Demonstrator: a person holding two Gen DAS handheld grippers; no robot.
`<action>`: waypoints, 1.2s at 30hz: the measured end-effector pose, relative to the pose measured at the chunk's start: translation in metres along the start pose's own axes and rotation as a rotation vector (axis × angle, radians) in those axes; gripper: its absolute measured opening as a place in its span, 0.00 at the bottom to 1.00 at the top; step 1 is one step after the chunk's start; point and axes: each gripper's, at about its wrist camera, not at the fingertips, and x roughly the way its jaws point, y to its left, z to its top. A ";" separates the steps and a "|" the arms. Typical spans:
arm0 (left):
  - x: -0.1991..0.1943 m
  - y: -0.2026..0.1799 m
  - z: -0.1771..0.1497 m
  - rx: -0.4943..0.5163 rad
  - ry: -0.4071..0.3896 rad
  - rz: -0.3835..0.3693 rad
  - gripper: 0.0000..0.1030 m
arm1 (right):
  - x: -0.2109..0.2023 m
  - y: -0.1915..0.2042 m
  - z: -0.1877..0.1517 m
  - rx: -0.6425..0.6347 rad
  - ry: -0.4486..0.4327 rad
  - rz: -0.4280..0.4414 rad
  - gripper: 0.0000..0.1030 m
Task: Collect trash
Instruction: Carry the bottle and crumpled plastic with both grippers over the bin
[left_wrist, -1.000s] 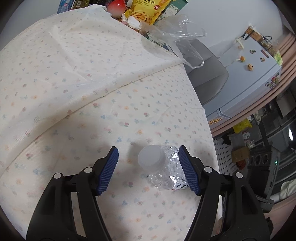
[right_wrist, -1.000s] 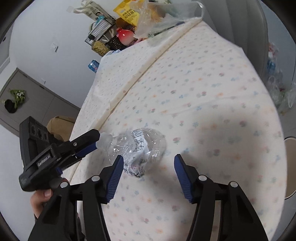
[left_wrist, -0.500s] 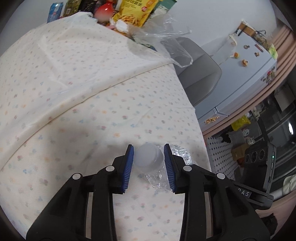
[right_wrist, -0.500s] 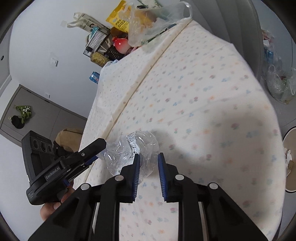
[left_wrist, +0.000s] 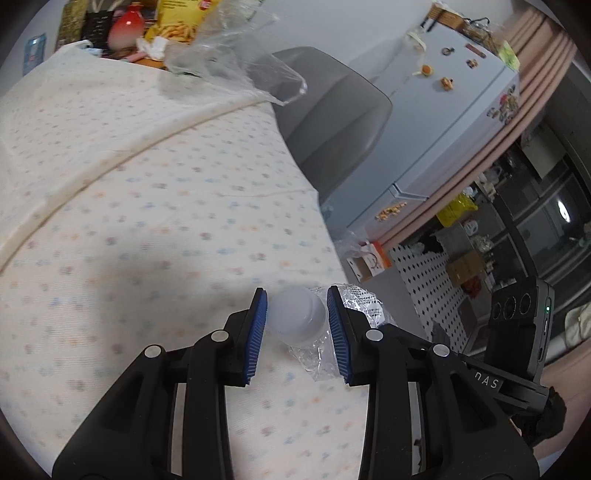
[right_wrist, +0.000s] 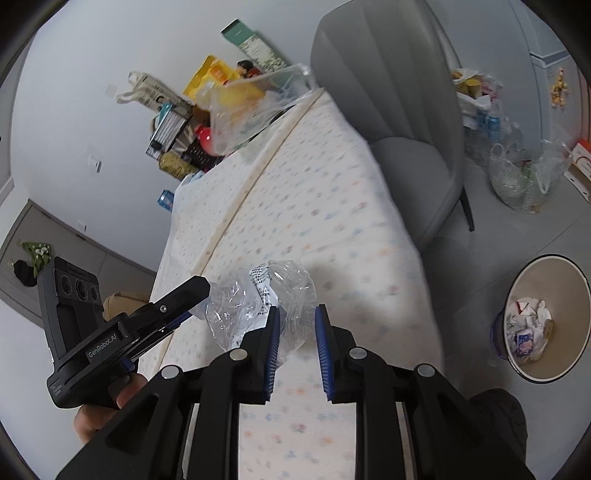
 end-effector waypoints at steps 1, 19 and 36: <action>0.007 -0.008 0.001 0.009 0.009 -0.008 0.32 | -0.003 -0.005 0.001 0.008 -0.007 -0.005 0.19; 0.122 -0.134 0.008 0.143 0.166 -0.098 0.33 | -0.089 -0.140 0.026 0.197 -0.139 -0.079 0.19; 0.216 -0.218 -0.018 0.228 0.303 -0.113 0.33 | -0.135 -0.249 0.021 0.361 -0.205 -0.148 0.20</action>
